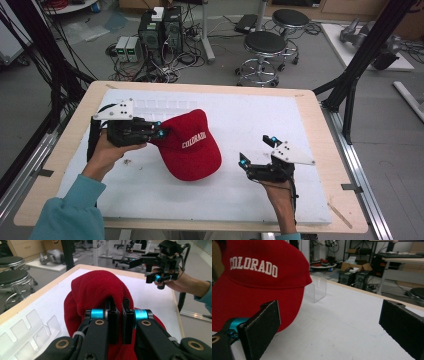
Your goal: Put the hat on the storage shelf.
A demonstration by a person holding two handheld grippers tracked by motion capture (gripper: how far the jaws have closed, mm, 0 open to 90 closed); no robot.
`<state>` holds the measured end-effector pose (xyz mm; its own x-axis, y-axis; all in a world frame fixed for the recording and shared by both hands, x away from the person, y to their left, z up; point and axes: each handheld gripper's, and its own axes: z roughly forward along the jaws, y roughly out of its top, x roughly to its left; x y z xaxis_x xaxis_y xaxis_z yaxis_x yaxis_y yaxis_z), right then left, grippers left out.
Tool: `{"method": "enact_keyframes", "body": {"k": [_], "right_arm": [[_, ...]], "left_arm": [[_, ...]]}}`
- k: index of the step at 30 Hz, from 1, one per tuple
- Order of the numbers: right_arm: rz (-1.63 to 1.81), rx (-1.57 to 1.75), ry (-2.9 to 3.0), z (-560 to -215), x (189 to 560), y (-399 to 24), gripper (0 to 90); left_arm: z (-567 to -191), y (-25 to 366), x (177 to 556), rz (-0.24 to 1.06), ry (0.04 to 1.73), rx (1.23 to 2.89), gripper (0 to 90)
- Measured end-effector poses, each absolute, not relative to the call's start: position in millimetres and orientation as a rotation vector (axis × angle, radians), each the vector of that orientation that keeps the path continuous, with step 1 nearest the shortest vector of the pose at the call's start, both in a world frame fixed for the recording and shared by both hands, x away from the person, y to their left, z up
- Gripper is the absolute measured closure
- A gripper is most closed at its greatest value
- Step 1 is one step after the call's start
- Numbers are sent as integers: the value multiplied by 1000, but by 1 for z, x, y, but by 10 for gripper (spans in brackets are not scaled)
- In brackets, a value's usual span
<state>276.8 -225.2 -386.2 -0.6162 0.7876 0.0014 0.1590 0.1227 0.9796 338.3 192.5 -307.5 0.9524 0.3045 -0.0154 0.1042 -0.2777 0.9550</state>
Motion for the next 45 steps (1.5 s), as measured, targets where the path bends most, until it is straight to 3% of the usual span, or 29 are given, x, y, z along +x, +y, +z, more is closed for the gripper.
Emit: {"method": "enact_keyframes", "body": {"k": [18, 45], "right_arm": [[1627, 825, 2176, -366, 305, -188, 25], [1807, 765, 2378, -373, 319, -168, 25]], "left_arm": [[-294, 206, 337, 169, 180, 1830, 867], [-270, 203, 330, 210, 116, 1800, 867]]}}
